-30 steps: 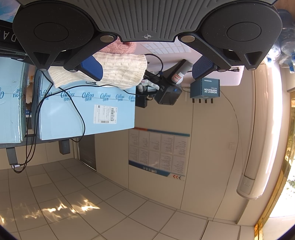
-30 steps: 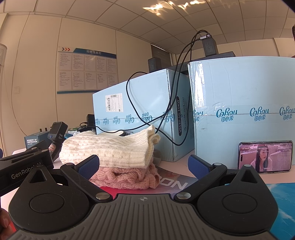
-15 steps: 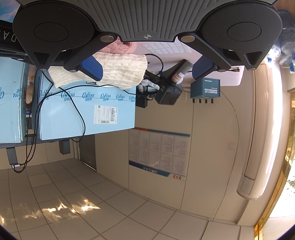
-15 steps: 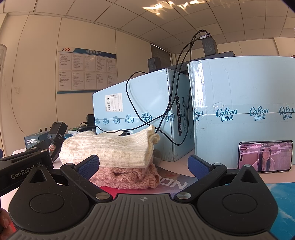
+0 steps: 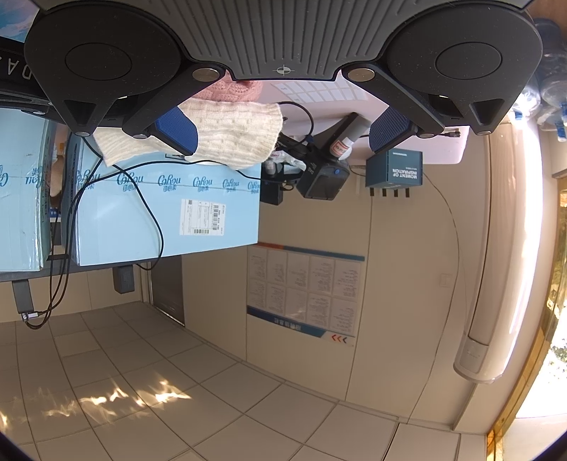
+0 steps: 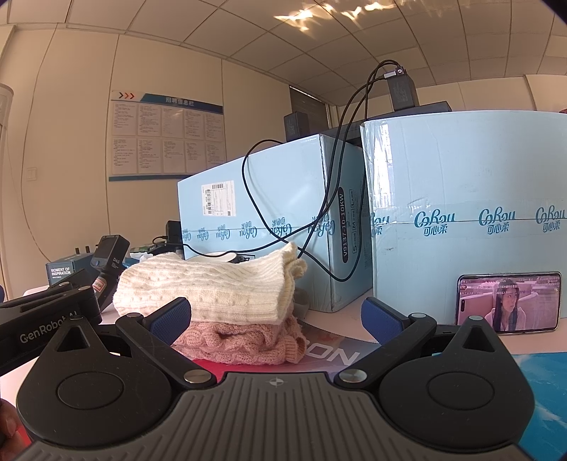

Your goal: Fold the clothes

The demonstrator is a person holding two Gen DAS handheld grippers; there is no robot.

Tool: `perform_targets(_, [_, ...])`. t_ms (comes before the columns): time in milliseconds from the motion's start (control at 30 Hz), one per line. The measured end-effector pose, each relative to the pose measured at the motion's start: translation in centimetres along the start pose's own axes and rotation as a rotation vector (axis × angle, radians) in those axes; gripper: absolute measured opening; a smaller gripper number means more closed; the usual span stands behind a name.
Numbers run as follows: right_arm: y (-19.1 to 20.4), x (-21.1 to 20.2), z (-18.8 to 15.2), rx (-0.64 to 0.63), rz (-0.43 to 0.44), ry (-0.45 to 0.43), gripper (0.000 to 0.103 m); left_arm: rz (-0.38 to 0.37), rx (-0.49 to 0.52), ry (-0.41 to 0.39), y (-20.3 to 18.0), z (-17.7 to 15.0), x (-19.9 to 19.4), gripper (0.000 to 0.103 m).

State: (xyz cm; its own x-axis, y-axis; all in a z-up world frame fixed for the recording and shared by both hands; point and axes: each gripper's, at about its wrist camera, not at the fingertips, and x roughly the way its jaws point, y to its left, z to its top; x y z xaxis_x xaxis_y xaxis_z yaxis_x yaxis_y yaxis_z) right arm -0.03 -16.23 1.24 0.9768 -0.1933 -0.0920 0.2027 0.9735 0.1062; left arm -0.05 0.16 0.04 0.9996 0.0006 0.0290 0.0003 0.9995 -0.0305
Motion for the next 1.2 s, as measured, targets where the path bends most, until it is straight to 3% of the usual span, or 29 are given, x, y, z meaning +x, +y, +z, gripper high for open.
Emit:
perform_targets(467, [0.3, -0.4, 0.0, -0.019, -0.037, -0.025, 0.103, -0.014, -0.019, -0.004, 0.2, 0.1, -0.1, 0.103])
perform_targets(767, [0.3, -0.9, -0.1, -0.022, -0.113, -0.05, 0.103, -0.045, -0.042, -0.028, 0.5, 0.1, -0.5, 0.103])
perform_targets(967, [0.0, -1.2, -0.1, -0.001, -0.141, -0.058, 0.103, -0.041, -0.077, -0.007, 1.0, 0.1, 0.0, 0.103])
perform_targets(1200, [0.2, -1.7, -0.1, 0.01, -0.189, -0.045, 0.103, -0.099, -0.123, 0.029, 1.7, 0.0, 0.6, 0.103])
